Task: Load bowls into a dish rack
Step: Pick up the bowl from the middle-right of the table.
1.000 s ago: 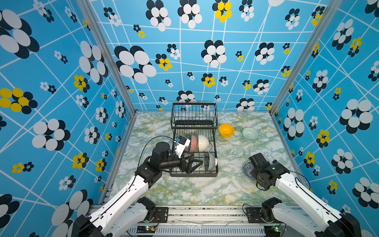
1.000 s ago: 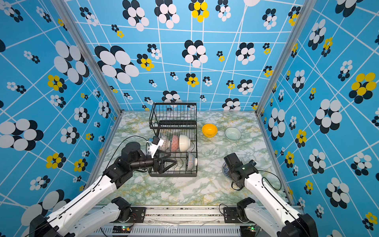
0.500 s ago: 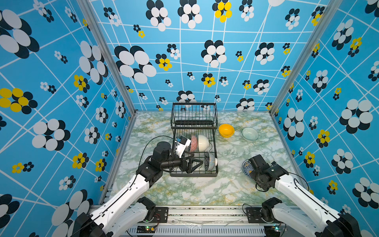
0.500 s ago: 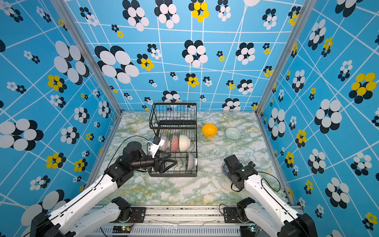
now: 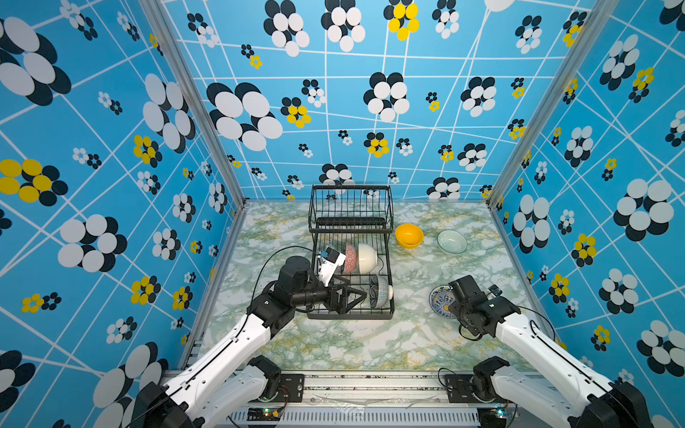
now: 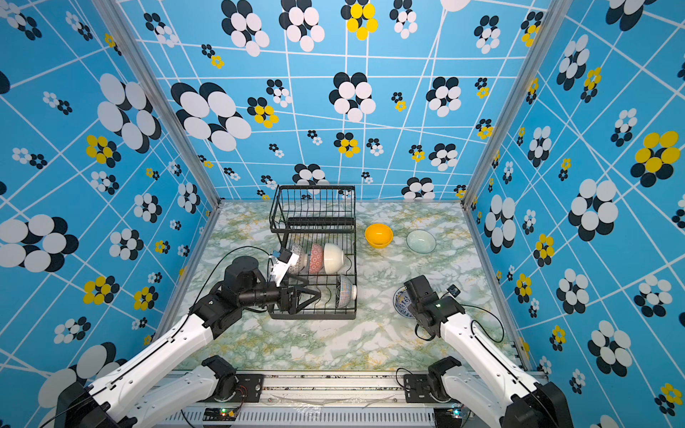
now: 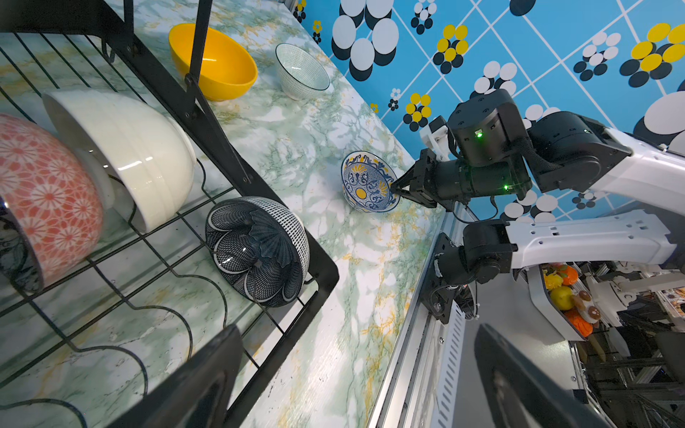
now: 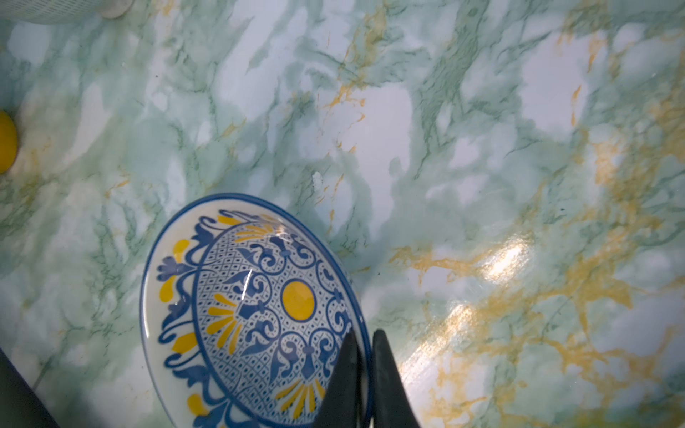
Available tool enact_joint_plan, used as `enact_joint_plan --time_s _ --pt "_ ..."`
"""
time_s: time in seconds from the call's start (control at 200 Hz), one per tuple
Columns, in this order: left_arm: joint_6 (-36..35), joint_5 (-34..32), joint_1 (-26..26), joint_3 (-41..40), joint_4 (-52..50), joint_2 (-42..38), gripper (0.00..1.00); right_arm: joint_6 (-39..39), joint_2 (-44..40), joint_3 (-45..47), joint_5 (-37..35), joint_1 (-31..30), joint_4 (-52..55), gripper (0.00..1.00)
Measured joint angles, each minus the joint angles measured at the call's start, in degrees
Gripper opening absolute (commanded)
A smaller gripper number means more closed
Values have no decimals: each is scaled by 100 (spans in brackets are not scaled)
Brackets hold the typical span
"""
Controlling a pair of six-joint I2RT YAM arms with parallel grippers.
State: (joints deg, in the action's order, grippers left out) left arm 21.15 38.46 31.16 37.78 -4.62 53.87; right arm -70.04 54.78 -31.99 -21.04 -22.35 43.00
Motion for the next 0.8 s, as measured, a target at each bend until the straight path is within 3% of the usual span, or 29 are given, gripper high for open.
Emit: enact_joint_plan --time_s 0.575,0.8 --pt "-229 -487 17 0 -256 72 99 1276 -332 -205 -140 0 50 0" --pt "-472 -916 284 2 -321 -48 99 1864 -400 -503 -131 0 68 0"
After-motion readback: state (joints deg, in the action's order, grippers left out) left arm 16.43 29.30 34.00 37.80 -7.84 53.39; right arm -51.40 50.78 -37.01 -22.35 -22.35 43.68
